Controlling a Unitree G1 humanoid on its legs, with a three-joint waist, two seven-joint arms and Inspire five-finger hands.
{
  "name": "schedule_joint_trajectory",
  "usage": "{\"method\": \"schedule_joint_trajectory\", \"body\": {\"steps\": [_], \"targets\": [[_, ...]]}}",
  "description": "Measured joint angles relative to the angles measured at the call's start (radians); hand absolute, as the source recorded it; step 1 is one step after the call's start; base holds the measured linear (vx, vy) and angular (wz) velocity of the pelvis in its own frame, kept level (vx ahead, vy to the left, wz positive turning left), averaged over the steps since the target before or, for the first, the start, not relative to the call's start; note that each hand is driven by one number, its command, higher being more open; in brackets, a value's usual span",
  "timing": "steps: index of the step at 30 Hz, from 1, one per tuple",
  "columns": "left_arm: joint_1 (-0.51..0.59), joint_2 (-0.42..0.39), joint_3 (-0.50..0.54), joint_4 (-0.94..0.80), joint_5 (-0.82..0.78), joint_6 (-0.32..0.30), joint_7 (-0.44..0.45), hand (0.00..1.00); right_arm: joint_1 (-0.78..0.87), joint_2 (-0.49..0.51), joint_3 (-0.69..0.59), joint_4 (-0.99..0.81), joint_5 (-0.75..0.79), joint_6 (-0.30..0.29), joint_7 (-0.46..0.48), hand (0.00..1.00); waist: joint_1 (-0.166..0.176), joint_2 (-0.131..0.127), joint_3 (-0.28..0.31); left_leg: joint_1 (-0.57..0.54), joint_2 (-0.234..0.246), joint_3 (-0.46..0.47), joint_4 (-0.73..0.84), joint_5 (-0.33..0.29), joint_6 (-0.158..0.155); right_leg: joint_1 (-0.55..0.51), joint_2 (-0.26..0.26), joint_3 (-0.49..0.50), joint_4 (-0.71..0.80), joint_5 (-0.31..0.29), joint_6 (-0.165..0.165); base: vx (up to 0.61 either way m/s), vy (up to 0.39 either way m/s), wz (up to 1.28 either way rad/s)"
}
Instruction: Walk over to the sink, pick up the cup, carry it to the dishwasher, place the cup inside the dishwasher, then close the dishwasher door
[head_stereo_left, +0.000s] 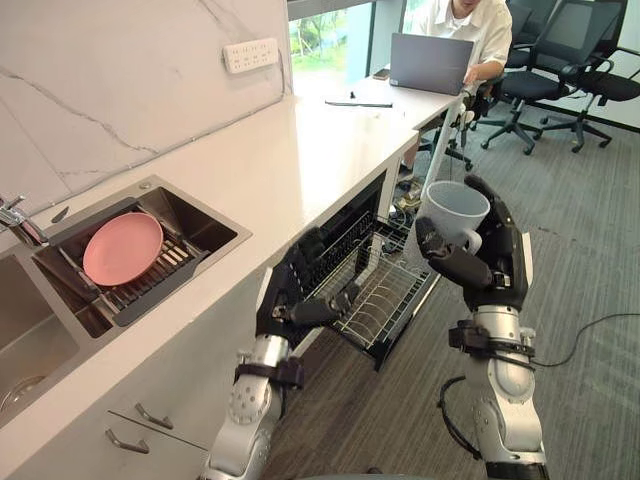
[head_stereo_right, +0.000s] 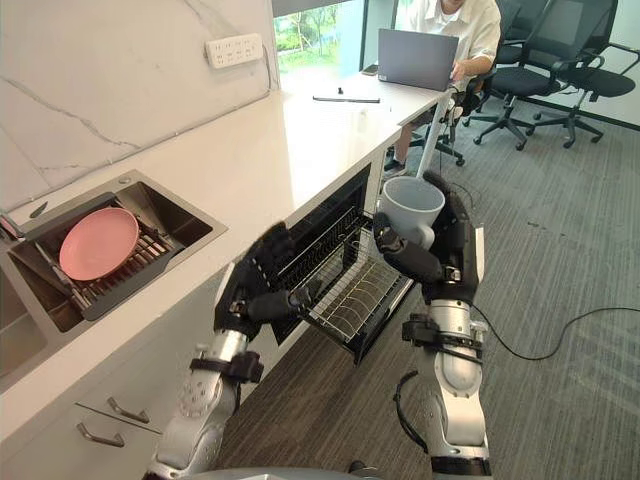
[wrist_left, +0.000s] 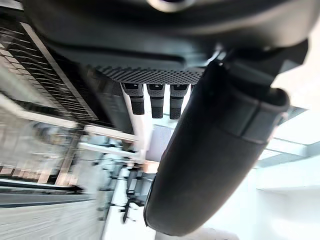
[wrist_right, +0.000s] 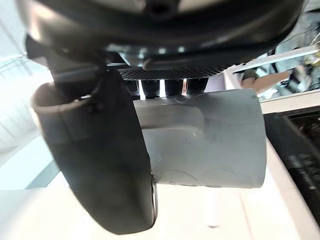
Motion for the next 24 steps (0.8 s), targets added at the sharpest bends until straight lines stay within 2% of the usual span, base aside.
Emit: {"method": "schedule_joint_trajectory", "body": {"steps": [7,15,18,20,24], "targets": [[0.081,0.018,0.05,0.272,0.021,0.023,-0.048,0.9,0.029,0.0,-0.057,0.143,-0.001,0.001,0.01,0.3,-0.001,0.0,0.0,-0.004,0.006,-0.003,-0.018,0.008,-0.001,-0.005,-0.001,-0.006,-0.013,0.001,-0.001,0.0,-0.014,0.01],[0.075,0.039,0.165,0.583,0.129,0.033,-0.036,0.9,0.022,-0.001,-0.07,0.29,-0.008,0.001,0.002,0.3,0.017,-0.002,0.006,-0.015,0.001,-0.029,-0.022,0.012,-0.004,-0.002,-0.003,-0.041,-0.022,0.001,-0.001,-0.01,-0.031,0.1],[0.076,0.045,0.193,0.61,0.133,0.033,-0.024,0.9,-0.014,-0.002,-0.069,0.333,-0.029,0.001,-0.001,0.3,0.021,-0.005,0.037,-0.027,-0.003,-0.046,-0.026,0.021,-0.007,-0.009,-0.006,-0.059,-0.023,0.001,-0.001,-0.04,-0.03,0.19],[0.066,0.046,0.219,0.615,0.132,0.032,-0.016,0.9,-0.083,-0.015,-0.068,0.381,-0.037,0.001,-0.012,0.3,0.025,-0.007,0.077,-0.06,-0.006,-0.058,-0.024,0.032,-0.009,-0.038,-0.009,-0.072,-0.021,0.004,-0.003,-0.08,-0.023,0.18],[0.02,0.05,0.238,0.653,0.132,0.032,0.005,0.9,-0.189,-0.056,-0.065,0.465,-0.065,0.001,-0.027,0.3,0.06,-0.004,0.144,-0.127,-0.005,-0.07,0.003,0.04,-0.003,-0.086,-0.009,-0.084,-0.018,0.022,-0.003,-0.06,-0.017,0.1]]}}
